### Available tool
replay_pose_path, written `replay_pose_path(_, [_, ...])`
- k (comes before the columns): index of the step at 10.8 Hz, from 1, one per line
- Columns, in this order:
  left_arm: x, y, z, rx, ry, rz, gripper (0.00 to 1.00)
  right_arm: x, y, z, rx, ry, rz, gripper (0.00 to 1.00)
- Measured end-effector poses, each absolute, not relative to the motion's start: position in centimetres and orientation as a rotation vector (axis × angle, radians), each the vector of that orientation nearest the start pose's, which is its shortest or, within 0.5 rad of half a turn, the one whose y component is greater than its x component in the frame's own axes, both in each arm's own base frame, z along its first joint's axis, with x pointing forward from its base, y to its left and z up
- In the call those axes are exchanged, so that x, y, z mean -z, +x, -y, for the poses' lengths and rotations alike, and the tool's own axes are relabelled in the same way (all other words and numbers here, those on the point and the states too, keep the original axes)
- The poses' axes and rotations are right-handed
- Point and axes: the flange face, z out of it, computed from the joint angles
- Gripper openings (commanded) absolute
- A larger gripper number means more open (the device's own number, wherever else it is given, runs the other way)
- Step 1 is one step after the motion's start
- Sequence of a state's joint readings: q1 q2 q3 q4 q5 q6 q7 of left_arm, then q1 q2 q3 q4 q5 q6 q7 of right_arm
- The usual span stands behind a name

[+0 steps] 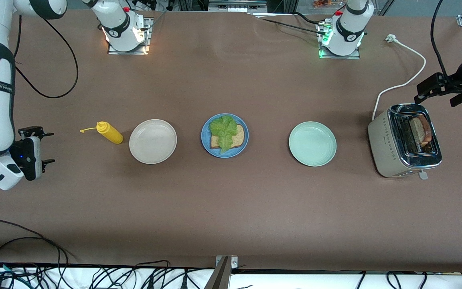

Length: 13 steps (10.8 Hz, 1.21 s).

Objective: Make sandwich in blue plate with both arms

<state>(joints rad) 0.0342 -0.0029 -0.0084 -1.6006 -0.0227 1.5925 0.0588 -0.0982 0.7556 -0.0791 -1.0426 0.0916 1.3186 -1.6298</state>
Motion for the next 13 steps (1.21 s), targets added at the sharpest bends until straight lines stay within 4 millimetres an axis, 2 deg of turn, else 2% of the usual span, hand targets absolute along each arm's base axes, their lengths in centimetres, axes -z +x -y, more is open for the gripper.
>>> replay_pose_path(3, [-58.4, 55.7, -4.9, -0.013, -3.144, 0.039, 1.0, -39.5, 68.8, 8.9, -0.394, -2.158, 1.707, 1.0])
replay_pose_path(6, [-54.2, 55.7, -7.5, -0.025, -3.112, 0.089, 1.0, -42.1, 68.6, 6.8, -0.398, -2.26, 1.639, 0.99])
replay_pose_path(8, [-50.4, 55.5, -8.6, -0.022, -3.111, 0.116, 1.0, -44.2, 68.4, 5.5, -0.431, -2.358, 1.602, 0.99])
replay_pose_path(9, [-48.3, 55.2, -9.6, -0.035, -3.11, 0.142, 0.99, -45.4, 68.3, 4.9, -0.462, -2.458, 1.53, 0.99])
replay_pose_path(11, [-45.1, 54.3, -11.9, -0.086, -3.109, 0.202, 0.99, -47.3, 67.8, 2.5, -0.514, -2.623, 1.361, 0.99])
replay_pose_path(13, [-43.2, 54.4, -12.9, -0.121, -3.106, 0.226, 0.91, -48.4, 67.0, 0.0, -0.559, -2.685, 1.274, 0.99])
